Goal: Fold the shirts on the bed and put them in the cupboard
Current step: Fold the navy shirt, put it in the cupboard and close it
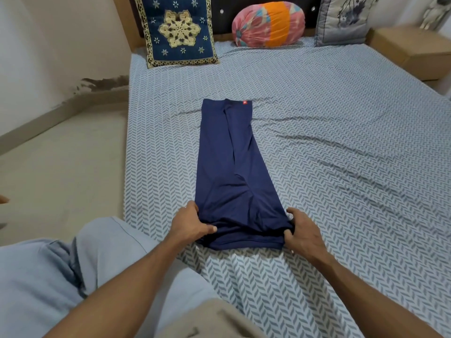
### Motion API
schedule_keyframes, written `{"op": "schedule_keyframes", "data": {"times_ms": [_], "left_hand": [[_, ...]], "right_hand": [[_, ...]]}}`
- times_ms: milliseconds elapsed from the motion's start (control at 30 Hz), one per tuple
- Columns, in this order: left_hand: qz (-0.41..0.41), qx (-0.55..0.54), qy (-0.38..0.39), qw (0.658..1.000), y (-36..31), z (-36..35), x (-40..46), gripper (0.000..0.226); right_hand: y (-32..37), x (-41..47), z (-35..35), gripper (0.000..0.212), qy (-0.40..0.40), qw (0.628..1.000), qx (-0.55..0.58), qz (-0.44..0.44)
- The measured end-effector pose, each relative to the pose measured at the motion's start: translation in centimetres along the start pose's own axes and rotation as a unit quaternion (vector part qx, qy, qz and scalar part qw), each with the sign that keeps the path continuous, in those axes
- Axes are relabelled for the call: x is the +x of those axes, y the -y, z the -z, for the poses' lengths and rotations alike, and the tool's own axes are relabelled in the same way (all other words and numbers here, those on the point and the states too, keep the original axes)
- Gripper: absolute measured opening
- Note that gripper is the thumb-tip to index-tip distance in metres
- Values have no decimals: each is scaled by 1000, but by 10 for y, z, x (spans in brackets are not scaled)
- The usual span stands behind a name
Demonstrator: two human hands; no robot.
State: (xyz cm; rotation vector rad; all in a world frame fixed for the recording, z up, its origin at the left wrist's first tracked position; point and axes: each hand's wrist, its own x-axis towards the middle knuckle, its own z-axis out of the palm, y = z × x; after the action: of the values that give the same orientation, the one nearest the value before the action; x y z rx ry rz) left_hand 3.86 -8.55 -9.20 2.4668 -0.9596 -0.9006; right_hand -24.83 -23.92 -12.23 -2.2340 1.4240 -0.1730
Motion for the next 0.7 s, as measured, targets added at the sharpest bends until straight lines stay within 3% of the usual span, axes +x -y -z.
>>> {"op": "schedule_keyframes", "data": {"times_ms": [167,333,433,533,600,667,700], "left_hand": [[24,23,34,999,9,1,-10,48],[-44,6,-18,999,25,3,-15,26],[-115,69,-54,990,24,6,-16,23],[-128,122,5,984,24,3,-16,28],[-113,118,41,986,24,2,-13,23],[-107,77,32,991,24,4,-3,5],[-107,50,14,993,23,6,2,9]], "right_hand": [[5,-7,4,42,23,993,84,-75],[4,-15,6,30,32,987,133,-90],[3,-16,5,28,37,990,114,-80],[7,-14,5,25,72,996,41,-43],[11,-7,8,29,79,997,-19,-18],[13,8,10,37,60,998,-30,2],[15,16,11,38,41,999,-11,18]]}}
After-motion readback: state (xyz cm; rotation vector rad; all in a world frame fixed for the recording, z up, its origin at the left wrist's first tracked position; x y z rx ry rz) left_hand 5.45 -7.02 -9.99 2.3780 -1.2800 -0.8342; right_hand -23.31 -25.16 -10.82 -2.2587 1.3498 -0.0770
